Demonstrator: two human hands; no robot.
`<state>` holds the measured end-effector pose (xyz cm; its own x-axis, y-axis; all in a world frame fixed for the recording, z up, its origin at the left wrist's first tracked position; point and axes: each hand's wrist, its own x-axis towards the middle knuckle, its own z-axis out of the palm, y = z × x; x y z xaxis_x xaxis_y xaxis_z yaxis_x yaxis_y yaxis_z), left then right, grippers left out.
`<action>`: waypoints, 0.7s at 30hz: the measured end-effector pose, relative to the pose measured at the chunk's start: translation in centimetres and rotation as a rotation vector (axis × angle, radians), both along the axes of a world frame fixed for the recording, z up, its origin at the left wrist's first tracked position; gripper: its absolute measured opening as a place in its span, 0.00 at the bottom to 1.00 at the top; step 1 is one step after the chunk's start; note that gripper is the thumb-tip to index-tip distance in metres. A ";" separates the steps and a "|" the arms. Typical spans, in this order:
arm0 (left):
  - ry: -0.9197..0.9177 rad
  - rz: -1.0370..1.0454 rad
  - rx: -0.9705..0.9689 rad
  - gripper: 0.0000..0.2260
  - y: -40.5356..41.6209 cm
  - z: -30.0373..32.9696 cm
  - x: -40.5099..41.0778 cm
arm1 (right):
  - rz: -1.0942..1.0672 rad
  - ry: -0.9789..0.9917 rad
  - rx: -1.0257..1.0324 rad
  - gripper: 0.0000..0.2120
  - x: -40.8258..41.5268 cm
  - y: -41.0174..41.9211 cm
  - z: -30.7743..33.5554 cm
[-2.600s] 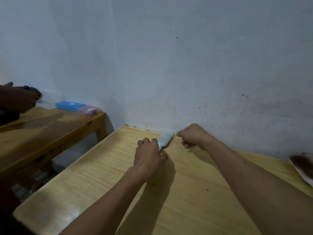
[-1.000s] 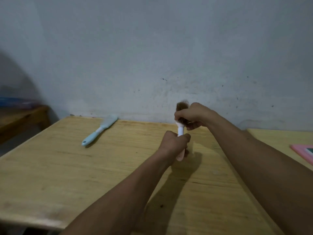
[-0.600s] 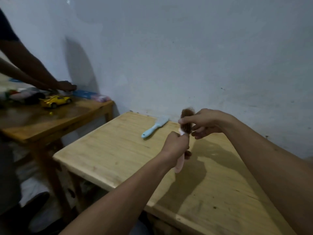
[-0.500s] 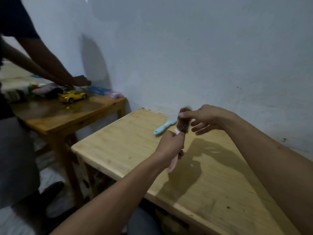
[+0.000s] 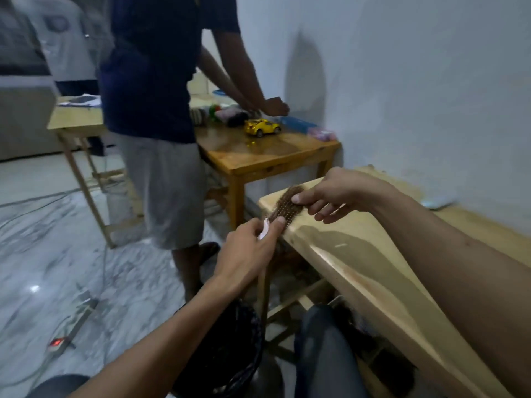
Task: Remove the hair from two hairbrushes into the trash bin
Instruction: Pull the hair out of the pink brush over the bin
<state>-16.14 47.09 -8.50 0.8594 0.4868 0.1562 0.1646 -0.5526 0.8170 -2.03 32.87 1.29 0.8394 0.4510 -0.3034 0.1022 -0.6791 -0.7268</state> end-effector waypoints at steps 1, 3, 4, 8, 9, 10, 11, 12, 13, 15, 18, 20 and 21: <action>0.015 0.047 0.017 0.23 1.2 -0.5 -1.0 | 0.041 0.010 -0.021 0.19 -0.4 1.7 -0.5; 0.053 0.140 0.045 0.24 3.4 -1.9 -2.9 | 0.104 0.025 -0.044 0.17 -1.6 4.8 -1.8; 0.071 0.180 0.051 0.24 4.4 -2.7 -3.8 | 0.125 0.040 -0.033 0.15 -2.3 6.3 -2.7; 0.155 0.283 0.044 0.25 7.3 -5.2 -7.0 | 0.145 0.057 0.068 0.13 -5.2 11.2 -7.1; 0.175 0.302 0.036 0.24 7.8 -5.8 -7.7 | 0.146 0.047 0.095 0.13 -6.0 12.1 -8.2; 0.193 0.318 0.028 0.24 8.3 -6.3 -8.3 | 0.149 0.044 0.122 0.13 -6.6 12.9 -9.4; 0.214 0.330 0.025 0.25 8.6 -7.0 -9.0 | 0.149 0.047 0.143 0.15 -7.2 13.5 -10.5; 0.234 0.340 0.023 0.25 8.8 -7.6 -9.6 | 0.152 0.050 0.148 0.14 -7.7 14.0 -11.7; 0.252 0.351 0.015 0.25 9.0 -8.4 -10.2 | 0.156 0.065 0.153 0.13 -8.1 14.3 -12.8; 0.286 0.366 -0.005 0.25 9.1 -9.8 -11.2 | 0.168 0.120 0.178 0.13 -8.6 14.5 -14.9; 0.328 0.372 -0.062 0.25 9.0 -11.9 -12.0 | 0.170 0.194 0.212 0.11 -9.3 14.1 -17.5; 0.351 0.375 -0.128 0.25 8.7 -13.2 -12.2 | 0.146 0.238 0.243 0.13 -9.7 13.8 -19.0; 0.355 0.375 -0.177 0.25 8.5 -13.9 -12.3 | 0.109 0.257 0.266 0.14 -9.8 13.7 -19.9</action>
